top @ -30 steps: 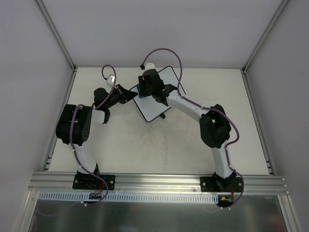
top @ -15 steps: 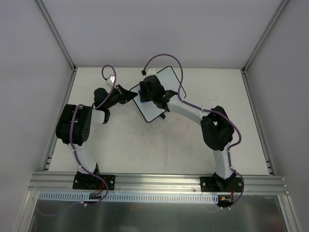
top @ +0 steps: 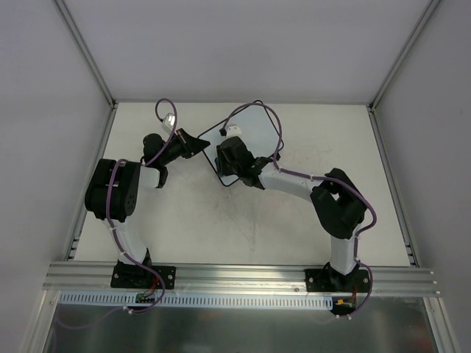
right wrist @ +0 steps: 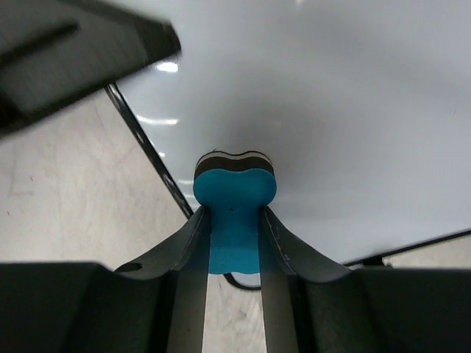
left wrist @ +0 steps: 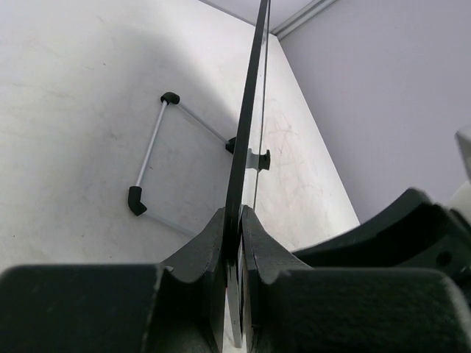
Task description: Erase the whiteboard
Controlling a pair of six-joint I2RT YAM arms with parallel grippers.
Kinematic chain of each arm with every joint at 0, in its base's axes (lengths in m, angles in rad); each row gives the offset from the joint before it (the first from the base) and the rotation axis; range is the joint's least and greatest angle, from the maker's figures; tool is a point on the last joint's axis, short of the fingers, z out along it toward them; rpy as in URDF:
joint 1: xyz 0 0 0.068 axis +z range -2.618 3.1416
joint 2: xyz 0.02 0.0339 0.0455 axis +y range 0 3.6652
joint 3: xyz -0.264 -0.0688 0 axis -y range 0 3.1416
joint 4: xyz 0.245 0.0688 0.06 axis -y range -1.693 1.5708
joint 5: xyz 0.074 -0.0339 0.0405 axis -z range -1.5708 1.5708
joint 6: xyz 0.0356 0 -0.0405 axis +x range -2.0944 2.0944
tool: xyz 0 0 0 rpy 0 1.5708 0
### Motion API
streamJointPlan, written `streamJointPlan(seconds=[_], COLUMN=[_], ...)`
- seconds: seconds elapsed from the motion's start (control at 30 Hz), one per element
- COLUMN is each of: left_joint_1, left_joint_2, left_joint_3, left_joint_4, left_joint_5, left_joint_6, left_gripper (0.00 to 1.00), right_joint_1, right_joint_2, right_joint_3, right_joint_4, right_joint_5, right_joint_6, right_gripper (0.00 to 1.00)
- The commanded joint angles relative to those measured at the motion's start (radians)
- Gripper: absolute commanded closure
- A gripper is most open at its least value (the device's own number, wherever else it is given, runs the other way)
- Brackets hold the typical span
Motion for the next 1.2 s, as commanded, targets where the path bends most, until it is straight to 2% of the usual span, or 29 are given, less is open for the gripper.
streamJointPlan(seconds=[0.0,0.17,0.27,0.3,0.4,0.57,0.8,0.87,0.97,1.1,1.17], left_joint_1=[-0.032,-0.028,-0.027,-0.027,-0.024,-0.018,-0.018,-0.018,-0.018,-0.016,-0.016], left_joint_2=[-0.034,-0.019,-0.02,-0.022,-0.025,-0.029,-0.029,-0.031,-0.028,-0.028,-0.033], left_joint_3=[0.002,0.002,0.001,0.001,-0.004,-0.008,-0.013,-0.014,-0.011,-0.013,-0.018], left_joint_4=[0.009,0.031,0.031,0.031,0.031,0.029,0.035,0.037,0.035,0.035,0.035], left_joint_5=[0.051,0.055,0.055,0.054,0.051,0.049,0.048,0.046,0.048,0.044,0.04], left_joint_6=[0.072,0.056,0.059,0.058,0.058,0.055,0.052,0.052,0.05,0.05,0.052], left_gripper=[1.0,1.0,1.0,1.0,1.0,0.98,0.84,0.83,0.8,0.74,0.7], right_joint_1=[0.023,0.023,0.023,0.025,0.023,0.025,0.031,0.038,0.048,0.048,0.049], right_joint_2=[-0.015,-0.194,-0.252,-0.256,-0.266,-0.291,-0.26,-0.259,-0.265,-0.262,-0.262], right_joint_3=[-0.105,-0.228,-0.247,-0.244,-0.268,-0.302,-0.317,-0.323,-0.331,-0.342,-0.348], right_joint_4=[-0.128,-0.144,-0.255,-0.338,-0.425,-0.477,-0.507,-0.508,-0.505,-0.496,-0.485], right_joint_5=[-0.019,0.017,0.066,0.074,0.081,0.077,0.083,0.098,0.113,0.107,0.1], right_joint_6=[0.056,0.073,0.114,0.125,0.162,0.205,0.225,0.228,0.237,0.237,0.24], right_gripper=[1.0,1.0,1.0,1.0,1.0,1.0,0.97,0.97,0.92,0.71,0.64])
